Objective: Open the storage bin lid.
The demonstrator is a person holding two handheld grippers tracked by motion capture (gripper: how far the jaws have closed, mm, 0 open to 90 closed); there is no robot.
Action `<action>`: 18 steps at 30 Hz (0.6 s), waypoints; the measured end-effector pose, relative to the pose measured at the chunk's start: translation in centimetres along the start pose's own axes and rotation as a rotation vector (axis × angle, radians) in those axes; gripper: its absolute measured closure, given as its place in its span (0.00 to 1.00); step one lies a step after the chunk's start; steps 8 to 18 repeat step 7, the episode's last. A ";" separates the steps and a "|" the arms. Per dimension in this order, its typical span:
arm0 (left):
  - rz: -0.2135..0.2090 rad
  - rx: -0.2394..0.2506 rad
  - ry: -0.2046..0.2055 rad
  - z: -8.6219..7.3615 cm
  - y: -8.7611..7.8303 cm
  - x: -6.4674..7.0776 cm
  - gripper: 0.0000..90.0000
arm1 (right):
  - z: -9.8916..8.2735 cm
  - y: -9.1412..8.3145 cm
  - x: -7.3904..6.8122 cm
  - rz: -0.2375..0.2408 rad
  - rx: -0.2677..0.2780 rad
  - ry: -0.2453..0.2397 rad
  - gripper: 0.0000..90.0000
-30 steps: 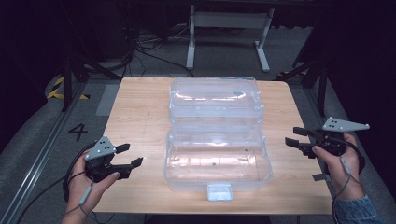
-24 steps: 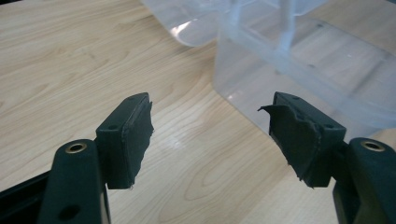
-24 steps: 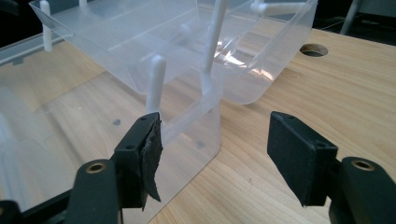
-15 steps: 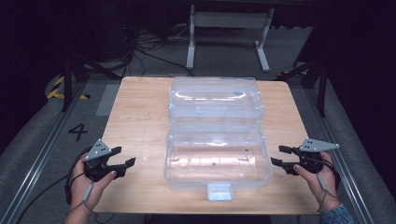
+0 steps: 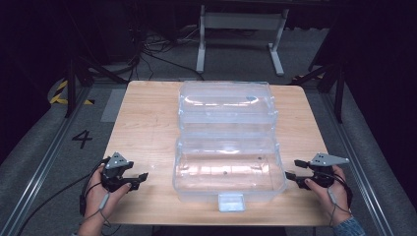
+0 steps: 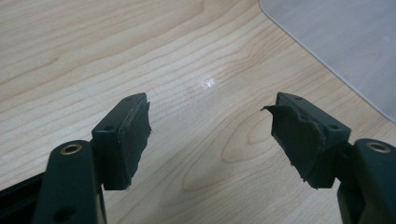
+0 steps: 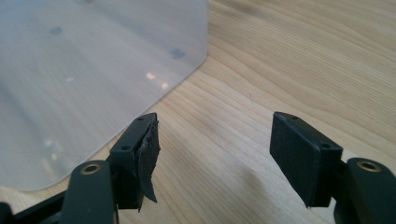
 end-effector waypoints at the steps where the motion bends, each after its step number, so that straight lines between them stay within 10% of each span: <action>1: -0.003 -0.004 -0.002 0.0 0.1 0.0 0.32 | -0.1 0.0 0.1 -0.006 0.003 -0.001 0.37; 18: 0.003 0.019 -0.040 0.0 0.1 0.0 0.36 | -0.6 0.3 0.7 -0.027 -0.004 0.007 0.37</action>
Point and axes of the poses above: each handheld gripper's, and its own axes: y roughly forward along the jaws, z roughly out of its top, x roughly to its right, the point moved 5 cm from there along y, roughly forward along the jaws, and after that the axes turned 4 degrees about y, right-handed, at the moved point
